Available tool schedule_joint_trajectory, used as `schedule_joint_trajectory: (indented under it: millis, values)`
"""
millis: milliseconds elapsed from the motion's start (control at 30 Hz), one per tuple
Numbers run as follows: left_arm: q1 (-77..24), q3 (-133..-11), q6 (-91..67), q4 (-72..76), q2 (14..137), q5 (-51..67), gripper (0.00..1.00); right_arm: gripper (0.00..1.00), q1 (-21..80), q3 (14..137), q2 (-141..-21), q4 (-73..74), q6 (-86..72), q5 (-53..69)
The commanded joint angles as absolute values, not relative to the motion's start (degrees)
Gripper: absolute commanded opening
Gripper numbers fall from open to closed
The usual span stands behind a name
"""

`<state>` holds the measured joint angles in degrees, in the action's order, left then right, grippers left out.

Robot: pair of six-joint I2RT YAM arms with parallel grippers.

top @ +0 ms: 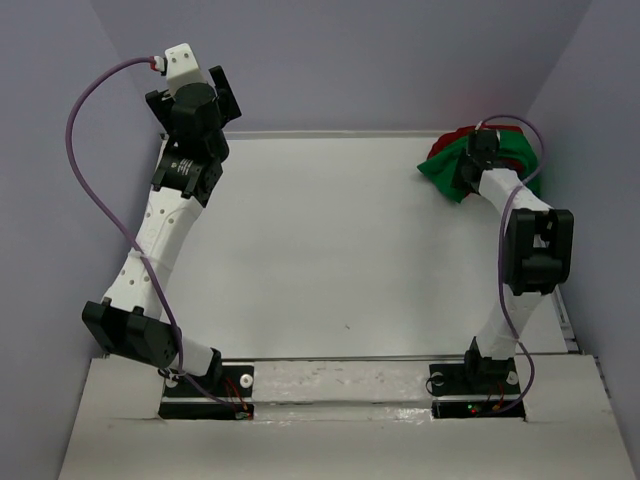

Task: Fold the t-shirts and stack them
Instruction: Grab the tshirt from the pile

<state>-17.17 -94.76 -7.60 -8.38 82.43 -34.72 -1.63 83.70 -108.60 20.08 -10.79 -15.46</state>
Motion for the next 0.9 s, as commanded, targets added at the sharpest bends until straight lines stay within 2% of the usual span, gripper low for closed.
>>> schedule_joint_trajectory:
  millis: [0, 100, 167, 200, 233, 433, 667, 800, 867]
  values:
    - [-17.0, -97.3, -7.6, -4.9, 80.8, -34.6, 0.99, 0.32, -1.7, 87.0, -110.3, 18.1, -11.2, -12.1]
    - [-17.0, -97.5, -8.1, -5.1, 81.2, -34.0, 0.99, 0.28, -1.7, 87.9, -111.2, 17.9, -10.7, -11.3]
    - [-17.0, -97.6, -8.5, -5.1, 81.4, -33.0, 0.99, 0.21, -1.7, 88.2, -111.7, 17.9, -10.5, -10.7]
    - [-17.0, -97.6, -9.0, -5.1, 81.5, -32.6, 0.99, 0.04, -1.7, 88.7, -111.7, 17.9, -10.2, -10.5]
    - [-17.0, -97.7, -9.1, -5.1, 81.5, -32.3, 0.99, 0.0, -1.7, 88.8, -111.7, 17.9, -10.4, -10.4]
    - [-17.0, -97.5, -9.1, -4.8, 81.3, -31.7, 0.99, 0.0, -1.7, 91.2, -110.1, 17.8, -9.8, -9.7]
    - [-17.7, -95.9, -8.9, -5.1, 80.3, -30.9, 0.99, 0.0, -1.7, 104.8, -106.3, 23.8, -7.7, -10.9]
    - [-18.2, -93.6, -8.7, -4.8, 78.9, -31.6, 0.99, 0.0, -1.7, 120.6, -108.6, 29.5, -3.4, -10.3]
    - [-18.3, -92.5, -8.9, -4.5, 78.4, -31.0, 0.99, 0.0, -1.7, 134.2, -112.6, 34.2, -2.3, -9.1]
